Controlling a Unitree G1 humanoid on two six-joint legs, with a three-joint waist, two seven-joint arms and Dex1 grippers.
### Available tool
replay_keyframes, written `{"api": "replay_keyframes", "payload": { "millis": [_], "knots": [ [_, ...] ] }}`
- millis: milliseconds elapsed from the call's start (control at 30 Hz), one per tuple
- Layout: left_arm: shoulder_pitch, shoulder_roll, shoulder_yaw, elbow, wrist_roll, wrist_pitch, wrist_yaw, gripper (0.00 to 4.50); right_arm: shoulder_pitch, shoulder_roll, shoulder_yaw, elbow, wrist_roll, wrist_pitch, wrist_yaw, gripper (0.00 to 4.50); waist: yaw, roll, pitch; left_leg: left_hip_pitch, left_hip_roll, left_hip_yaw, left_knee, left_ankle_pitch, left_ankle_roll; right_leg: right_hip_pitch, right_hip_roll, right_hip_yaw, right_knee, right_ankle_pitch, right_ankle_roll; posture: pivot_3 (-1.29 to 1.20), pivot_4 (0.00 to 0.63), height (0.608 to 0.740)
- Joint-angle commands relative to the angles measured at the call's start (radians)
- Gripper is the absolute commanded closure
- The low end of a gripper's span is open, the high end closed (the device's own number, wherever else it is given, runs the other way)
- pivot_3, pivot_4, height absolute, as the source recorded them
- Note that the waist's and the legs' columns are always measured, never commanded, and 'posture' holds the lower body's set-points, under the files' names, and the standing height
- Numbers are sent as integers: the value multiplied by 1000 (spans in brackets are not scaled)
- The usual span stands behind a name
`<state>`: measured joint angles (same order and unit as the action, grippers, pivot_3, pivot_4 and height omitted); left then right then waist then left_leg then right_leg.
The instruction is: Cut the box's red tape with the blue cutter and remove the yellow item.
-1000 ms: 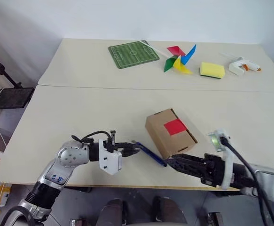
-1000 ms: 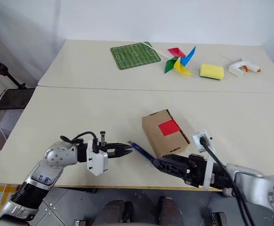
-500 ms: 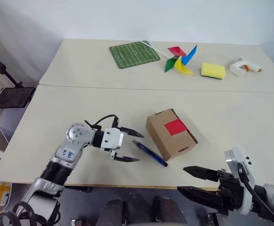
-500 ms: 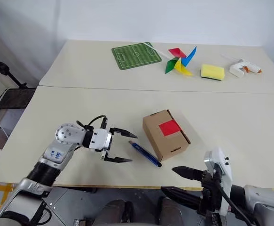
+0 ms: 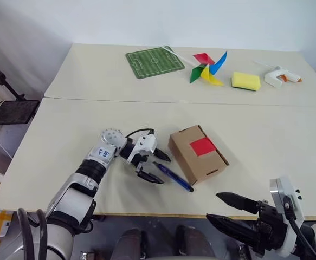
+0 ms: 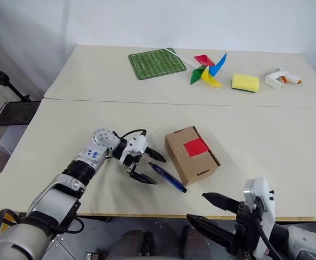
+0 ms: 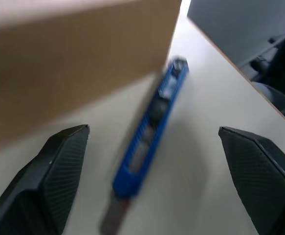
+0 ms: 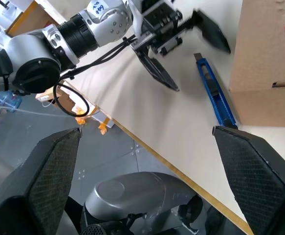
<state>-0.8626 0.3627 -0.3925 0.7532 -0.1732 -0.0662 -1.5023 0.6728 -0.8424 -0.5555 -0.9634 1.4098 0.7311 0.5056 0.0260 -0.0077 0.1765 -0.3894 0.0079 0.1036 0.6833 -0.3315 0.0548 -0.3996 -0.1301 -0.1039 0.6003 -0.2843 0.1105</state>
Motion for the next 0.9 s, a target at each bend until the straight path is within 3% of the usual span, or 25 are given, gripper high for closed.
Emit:
{"api": "replay_keyframes", "payload": {
  "millis": [33,100,200,567,900],
  "knots": [
    [-10,18,-50,-5,35,60,-109,13,13,10,-16,-31,22,-34,-7,0,0,0,0,1,0,0,0,0,0,1,0,0,0,0,0,0,150,740],
    [-3,14,-41,14,50,7,-92,13,16,9,-14,-31,20,-42,-8,0,0,0,0,2,0,-1,0,0,0,3,-1,0,-1,0,0,0,150,740],
    [23,21,-46,24,83,-49,-54,543,18,5,-10,-31,15,-50,-8,0,-1,0,0,2,0,-3,0,0,0,4,-2,2,-6,0,0,0,150,740],
    [70,27,-50,34,141,-137,-26,3737,-21,-11,8,-19,14,-54,-17,0,-1,0,-3,3,1,-6,0,0,-1,6,-2,3,-7,0,0,0,150,740],
    [120,21,36,-61,70,-254,-5,3737,-57,-23,37,-10,40,-44,-41,0,-1,0,-4,2,1,-7,0,0,-1,6,-2,3,-7,0,0,0,150,740]
  ]
}}
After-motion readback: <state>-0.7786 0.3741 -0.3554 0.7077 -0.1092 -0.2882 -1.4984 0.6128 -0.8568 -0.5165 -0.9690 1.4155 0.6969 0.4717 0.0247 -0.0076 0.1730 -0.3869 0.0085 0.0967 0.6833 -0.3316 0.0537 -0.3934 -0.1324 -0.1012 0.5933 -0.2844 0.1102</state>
